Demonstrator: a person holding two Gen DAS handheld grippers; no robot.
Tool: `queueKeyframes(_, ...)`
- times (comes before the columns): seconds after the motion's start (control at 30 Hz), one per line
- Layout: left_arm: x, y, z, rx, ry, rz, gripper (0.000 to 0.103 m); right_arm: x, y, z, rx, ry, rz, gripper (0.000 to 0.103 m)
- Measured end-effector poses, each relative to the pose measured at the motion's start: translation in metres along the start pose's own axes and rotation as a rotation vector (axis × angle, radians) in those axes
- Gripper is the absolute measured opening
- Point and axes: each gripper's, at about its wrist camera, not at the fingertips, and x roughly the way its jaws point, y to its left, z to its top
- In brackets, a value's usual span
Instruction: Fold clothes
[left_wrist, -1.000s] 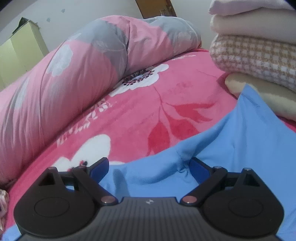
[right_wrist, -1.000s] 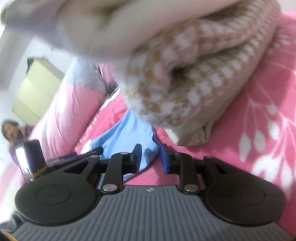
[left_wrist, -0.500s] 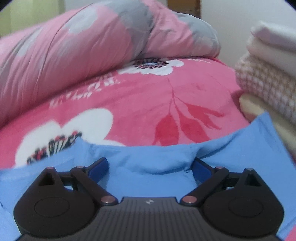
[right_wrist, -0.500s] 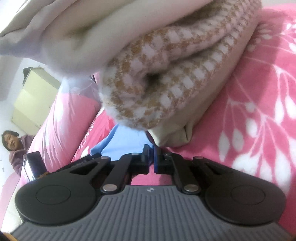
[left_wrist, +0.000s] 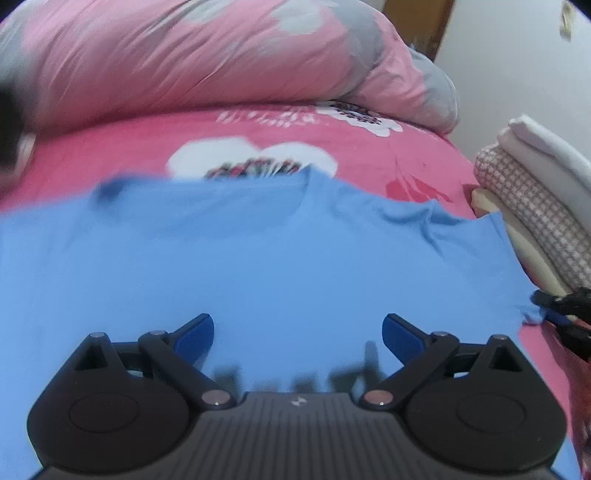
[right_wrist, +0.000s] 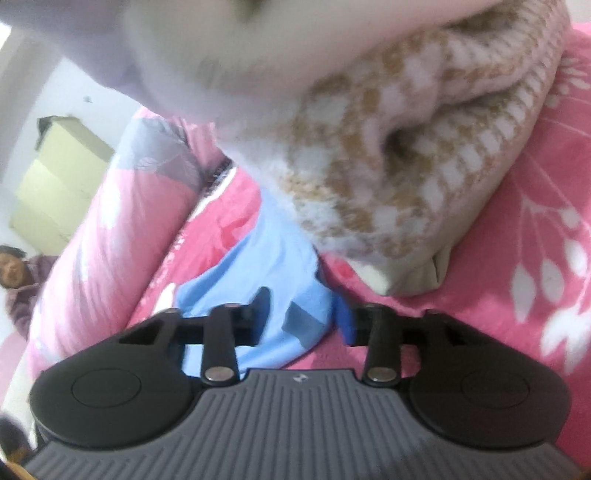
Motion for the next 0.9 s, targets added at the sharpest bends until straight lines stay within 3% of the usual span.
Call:
queueKeyframes(0.03, -0.005, 0.008, -0.009, -0.013, -0.032, -0.028, 0.098, 0.003, 0.001, 0.0, 0.011, 0.009, -0.015, 0.006)
queueKeyframes(0.13, -0.014, 0.032, -0.025, -0.079, -0.119, -0.134, 0.099, 0.001, 0.012, 0.004, 0.021, -0.022, -0.046, 0.005)
queueKeyframes(0.23, -0.017, 0.056, -0.029, -0.191, -0.16, -0.253, 0.101, 0.0, 0.059, 0.012, -0.135, -0.079, -0.047, 0.005)
queueKeyframes(0.33, -0.017, 0.07, -0.031, -0.261, -0.169, -0.327, 0.102, 0.0, 0.13, 0.014, -0.45, -0.092, -0.015, 0.005)
queueKeyframes(0.4, -0.017, 0.07, -0.031, -0.249, -0.16, -0.333, 0.102, 0.016, 0.189, -0.008, -0.718, -0.044, 0.029, 0.005)
queueKeyframes(0.5, -0.017, 0.068, -0.03, -0.232, -0.155, -0.332, 0.102, 0.023, 0.241, -0.077, -1.175, 0.126, 0.106, 0.006)
queueKeyframes(0.6, -0.017, 0.074, -0.032, -0.256, -0.159, -0.354, 0.102, -0.005, 0.249, -0.155, -1.561, 0.244, 0.145, 0.009)
queueKeyframes(0.67, -0.015, 0.076, -0.033, -0.27, -0.162, -0.365, 0.102, -0.009, 0.246, -0.194, -1.705, 0.277, 0.134, 0.024)
queueKeyframes(0.77, -0.015, 0.075, -0.033, -0.264, -0.166, -0.36, 0.103, -0.015, 0.245, -0.194, -1.722, 0.271, 0.133, 0.03)
queueKeyframes(0.9, -0.015, 0.073, -0.034, -0.255, -0.171, -0.35, 0.103, 0.011, 0.244, -0.178, -1.495, 0.25, 0.222, 0.033)
